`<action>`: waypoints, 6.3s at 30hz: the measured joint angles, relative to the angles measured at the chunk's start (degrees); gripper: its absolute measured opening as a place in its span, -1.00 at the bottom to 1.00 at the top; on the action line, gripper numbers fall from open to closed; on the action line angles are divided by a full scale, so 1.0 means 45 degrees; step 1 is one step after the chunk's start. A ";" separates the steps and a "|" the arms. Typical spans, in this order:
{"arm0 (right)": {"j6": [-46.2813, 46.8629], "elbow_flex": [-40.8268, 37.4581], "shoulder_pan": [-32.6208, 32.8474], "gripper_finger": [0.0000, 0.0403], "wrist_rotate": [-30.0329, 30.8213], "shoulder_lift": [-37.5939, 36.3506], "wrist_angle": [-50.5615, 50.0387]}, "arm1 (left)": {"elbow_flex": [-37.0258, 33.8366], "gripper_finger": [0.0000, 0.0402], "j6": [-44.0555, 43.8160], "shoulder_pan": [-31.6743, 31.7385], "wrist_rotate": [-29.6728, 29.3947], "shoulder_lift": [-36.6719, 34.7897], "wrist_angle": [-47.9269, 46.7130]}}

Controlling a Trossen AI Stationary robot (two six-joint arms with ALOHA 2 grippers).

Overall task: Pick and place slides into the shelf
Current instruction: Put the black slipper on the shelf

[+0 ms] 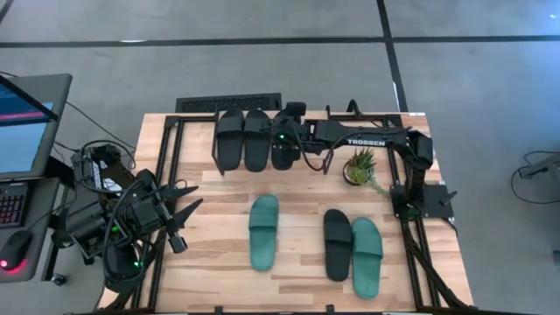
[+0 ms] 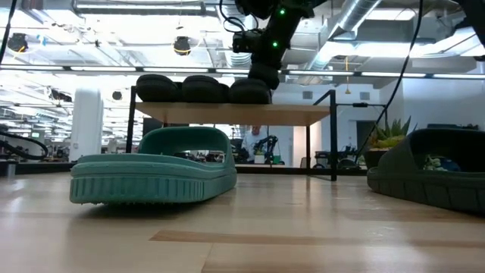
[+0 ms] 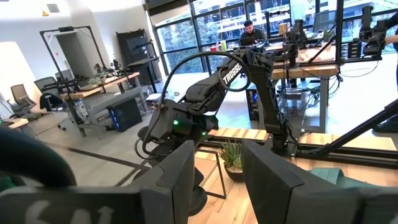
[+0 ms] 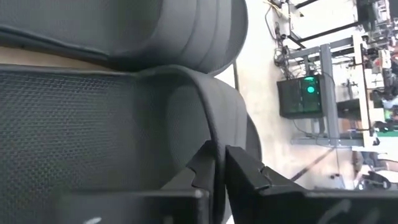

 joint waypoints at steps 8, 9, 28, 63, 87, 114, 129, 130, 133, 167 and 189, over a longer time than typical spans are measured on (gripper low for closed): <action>0.0015 0.0000 -0.0078 -0.66 -0.0461 0.0000 -0.0204 | -0.0005 -0.39 -0.0013 -0.0002 0.0022 0.0000 -0.0001; 0.0012 0.0000 -0.0059 -0.64 -0.0458 0.0000 -0.0204 | -0.0005 -0.39 -0.0061 -0.0002 0.0041 0.0002 -0.0002; 0.0100 -0.0010 0.0292 -0.33 -0.0576 -0.0218 -0.0433 | -0.0005 -0.39 -0.0194 -0.0002 0.0074 -0.0001 -0.0002; 0.3102 0.0005 0.3956 -0.24 -0.0464 -0.2763 -0.3841 | -0.0010 -0.39 -0.0228 -0.0007 0.0510 0.0004 -0.0002; 1.4495 0.0045 1.0908 -0.33 -0.1188 -0.1827 -0.8108 | -0.0010 -0.39 -0.0087 -0.0007 0.0700 0.0004 -0.0002; 2.0254 -0.0021 1.2881 -0.23 -0.1660 0.1469 -0.9799 | -0.0010 -0.39 -0.0171 -0.0003 0.0865 0.0004 0.0562; 2.0376 -0.1054 1.2857 -0.16 -0.1055 0.1447 -0.9654 | -0.0010 -0.39 -0.0083 -0.0007 0.0865 0.0004 0.0645; 2.0371 -0.1054 1.2835 -0.16 -0.0906 0.1447 -0.9791 | -0.0010 -0.39 -0.0087 -0.0007 0.0865 0.0004 0.0612; 2.0232 -0.1298 1.2712 -0.18 -0.0588 0.1443 -0.9748 | -0.0010 -0.39 -0.0082 -0.0002 0.0865 0.0004 0.0508; 1.9336 -0.3665 1.2351 -0.26 -0.1102 0.1447 -0.8027 | -0.0010 -0.39 -0.0014 0.0283 0.0879 0.0006 0.0504; 1.8894 -0.3871 1.1560 -0.94 -0.0708 0.1447 -0.8216 | -0.0010 -0.39 0.0187 0.0857 0.1088 0.0009 0.0132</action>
